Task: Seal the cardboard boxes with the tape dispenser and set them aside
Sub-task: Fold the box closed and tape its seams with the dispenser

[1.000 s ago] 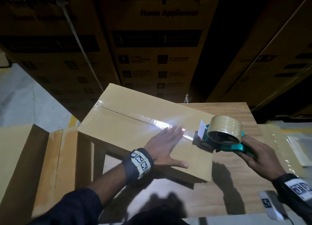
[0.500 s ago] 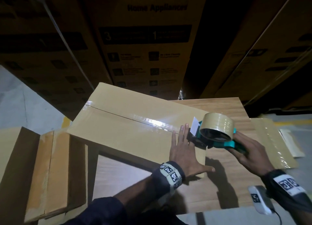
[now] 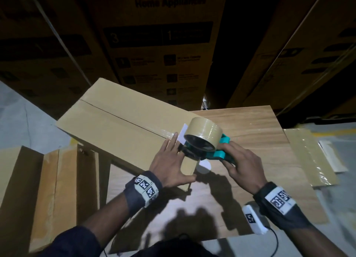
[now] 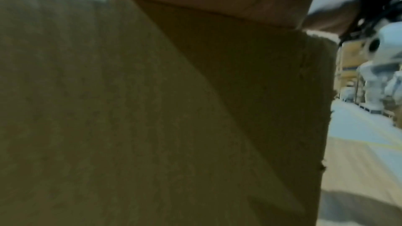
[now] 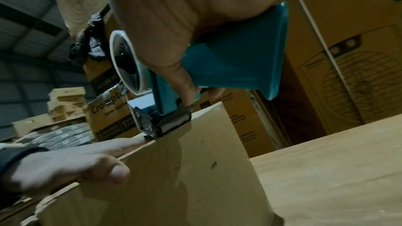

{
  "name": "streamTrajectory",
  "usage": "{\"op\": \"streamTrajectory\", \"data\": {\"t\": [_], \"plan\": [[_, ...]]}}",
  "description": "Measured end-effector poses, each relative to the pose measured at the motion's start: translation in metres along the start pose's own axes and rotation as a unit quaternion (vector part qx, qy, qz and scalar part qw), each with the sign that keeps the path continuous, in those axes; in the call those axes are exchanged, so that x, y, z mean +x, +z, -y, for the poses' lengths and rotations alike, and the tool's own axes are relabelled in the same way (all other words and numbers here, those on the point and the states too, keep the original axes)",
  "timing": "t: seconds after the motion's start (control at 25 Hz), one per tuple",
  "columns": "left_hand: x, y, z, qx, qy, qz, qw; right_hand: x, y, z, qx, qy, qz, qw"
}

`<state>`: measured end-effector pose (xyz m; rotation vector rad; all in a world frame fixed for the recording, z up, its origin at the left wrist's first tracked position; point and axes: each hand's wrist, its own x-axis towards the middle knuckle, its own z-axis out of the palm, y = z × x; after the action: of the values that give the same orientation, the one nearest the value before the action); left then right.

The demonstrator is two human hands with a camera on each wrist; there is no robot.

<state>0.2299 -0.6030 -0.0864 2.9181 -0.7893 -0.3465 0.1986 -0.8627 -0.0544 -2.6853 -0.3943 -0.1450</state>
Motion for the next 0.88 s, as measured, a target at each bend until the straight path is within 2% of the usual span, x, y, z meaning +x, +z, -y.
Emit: {"op": "streamTrajectory", "data": {"t": [0.2, 0.64, 0.8, 0.88], "plan": [[-0.003, 0.002, 0.005, 0.009, -0.008, -0.011, 1.000, -0.003, -0.014, 0.006, -0.021, -0.002, 0.028, 0.999], [-0.002, 0.008, 0.007, 0.019, -0.012, -0.002, 1.000, -0.070, -0.100, -0.047, -0.043, 0.049, 0.049, 0.997], [-0.004, 0.005, 0.004, 0.024, -0.002, -0.006, 1.000, -0.087, -0.114, -0.052, -0.065, 0.038, 0.029, 0.997], [-0.003, 0.003, 0.003, 0.034, 0.034, -0.010, 0.999, -0.091, -0.109, -0.052, -0.079, 0.035, 0.008, 0.996]]}}
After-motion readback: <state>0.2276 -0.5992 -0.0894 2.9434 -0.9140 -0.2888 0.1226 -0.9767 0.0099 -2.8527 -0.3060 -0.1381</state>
